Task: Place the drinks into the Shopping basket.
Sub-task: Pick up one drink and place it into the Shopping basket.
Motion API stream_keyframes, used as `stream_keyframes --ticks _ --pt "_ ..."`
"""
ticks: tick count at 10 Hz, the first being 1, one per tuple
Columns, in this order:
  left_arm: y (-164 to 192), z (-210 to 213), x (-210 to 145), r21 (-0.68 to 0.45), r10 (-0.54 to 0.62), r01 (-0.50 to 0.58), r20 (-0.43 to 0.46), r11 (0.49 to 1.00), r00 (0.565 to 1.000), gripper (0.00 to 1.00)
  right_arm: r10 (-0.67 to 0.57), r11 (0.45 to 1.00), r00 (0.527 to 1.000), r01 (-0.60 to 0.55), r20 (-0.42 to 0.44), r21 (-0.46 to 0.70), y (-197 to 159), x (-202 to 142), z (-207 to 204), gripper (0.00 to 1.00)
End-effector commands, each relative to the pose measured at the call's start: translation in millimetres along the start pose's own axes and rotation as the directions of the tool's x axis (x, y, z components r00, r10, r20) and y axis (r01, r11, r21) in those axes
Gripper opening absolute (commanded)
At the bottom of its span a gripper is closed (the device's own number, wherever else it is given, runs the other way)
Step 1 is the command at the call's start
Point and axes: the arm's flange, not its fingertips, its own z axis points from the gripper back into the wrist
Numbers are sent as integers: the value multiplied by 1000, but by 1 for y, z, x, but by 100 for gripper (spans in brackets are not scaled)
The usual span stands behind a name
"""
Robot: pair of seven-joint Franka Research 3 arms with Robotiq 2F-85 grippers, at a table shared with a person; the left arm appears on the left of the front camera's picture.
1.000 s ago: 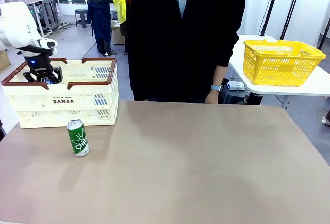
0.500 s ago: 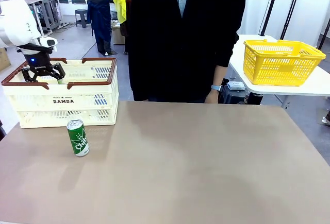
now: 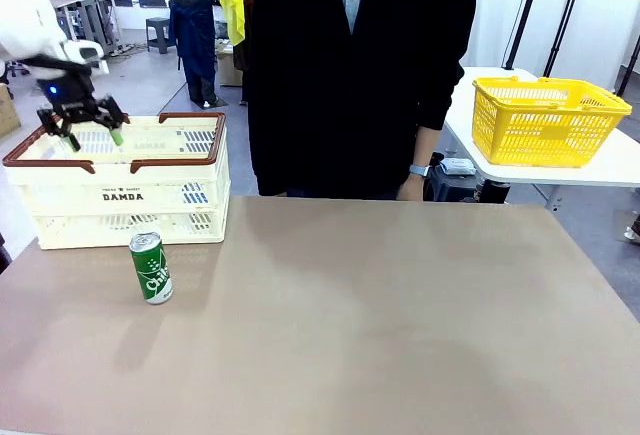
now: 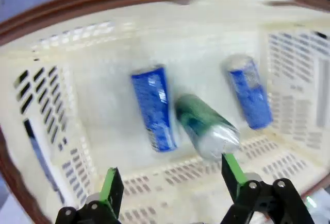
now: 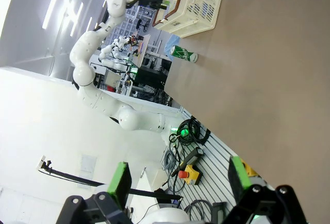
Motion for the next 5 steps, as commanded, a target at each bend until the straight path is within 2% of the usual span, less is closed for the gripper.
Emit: stream_keyframes --ticks 1,2,3,5 --pt "-10 51 -37 -232 -90 84 -18 969 996 100 18 1000 1000 -18 -17 -6 0 -2 4 100" --pt "-20 72 -51 -304 -1 13 41 952 999 100 18 1000 1000 -18 -17 -6 0 -2 4 100" --pt "-28 96 -74 -489 -145 132 13 862 989 100 18 1000 1000 -18 -17 -6 0 -2 4 100" --pt "-9 127 -104 -725 -123 57 -38 686 992 100 18 1000 1000 -18 -17 -6 0 -2 4 100"
